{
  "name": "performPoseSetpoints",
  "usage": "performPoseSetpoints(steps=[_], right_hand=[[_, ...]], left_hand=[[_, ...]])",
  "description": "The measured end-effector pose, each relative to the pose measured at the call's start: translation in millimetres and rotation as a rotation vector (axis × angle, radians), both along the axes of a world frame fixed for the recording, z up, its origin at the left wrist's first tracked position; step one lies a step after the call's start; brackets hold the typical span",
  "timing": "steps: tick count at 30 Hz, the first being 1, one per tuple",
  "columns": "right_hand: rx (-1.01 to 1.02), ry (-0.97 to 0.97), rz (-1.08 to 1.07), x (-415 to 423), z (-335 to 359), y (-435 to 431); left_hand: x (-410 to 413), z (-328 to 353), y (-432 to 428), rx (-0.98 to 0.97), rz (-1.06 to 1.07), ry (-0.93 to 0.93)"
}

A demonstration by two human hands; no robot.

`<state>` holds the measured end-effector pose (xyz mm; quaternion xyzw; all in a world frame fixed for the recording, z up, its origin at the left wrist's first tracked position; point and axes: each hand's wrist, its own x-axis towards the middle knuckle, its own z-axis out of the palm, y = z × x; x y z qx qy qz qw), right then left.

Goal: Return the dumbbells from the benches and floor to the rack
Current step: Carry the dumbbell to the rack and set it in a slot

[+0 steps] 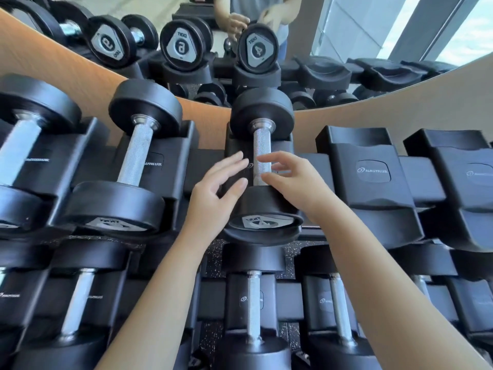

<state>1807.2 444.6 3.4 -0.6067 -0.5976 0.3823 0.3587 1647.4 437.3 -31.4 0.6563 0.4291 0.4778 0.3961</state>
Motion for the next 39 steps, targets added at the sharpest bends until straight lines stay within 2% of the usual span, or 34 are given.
performPoseSetpoints(steps=[4,7,13,20,25,30,33,36,39], right_hand=[[0.038,0.02,0.021,3.4,-0.1,-27.2],[0.085,-0.081,0.057,9.1,-2.8,-44.9],[0.097,-0.149,0.077,18.8,-6.4,-58.4],[0.158,-0.167,0.061,19.8,-13.0,-57.9],[0.142,0.052,0.02,21.0,-21.8,-61.6],[0.098,0.469,0.034,17.7,-35.8,-64.1],[0.039,0.712,0.041,20.7,-46.3,-65.4],[0.005,0.747,0.046,26.1,-48.1,-66.2],[0.022,0.619,0.056,27.8,-47.7,-67.2]], left_hand=[[0.8,-5.1,-26.2,-0.031,-0.013,-0.004],[-0.8,-8.1,-35.6,-0.065,-0.021,0.001],[-3.5,-14.4,-39.6,-0.035,-0.014,0.077],[-0.3,-12.6,-36.9,-0.046,0.015,-0.001],[2.4,-2.8,-32.9,-0.046,0.018,0.065],[2.4,13.7,-25.9,0.076,0.021,0.316],[10.8,17.3,-28.2,0.1,0.04,0.343],[18.4,14.9,-34.5,0.102,0.085,0.286],[17.6,7.7,-38.1,0.094,0.102,0.228]])
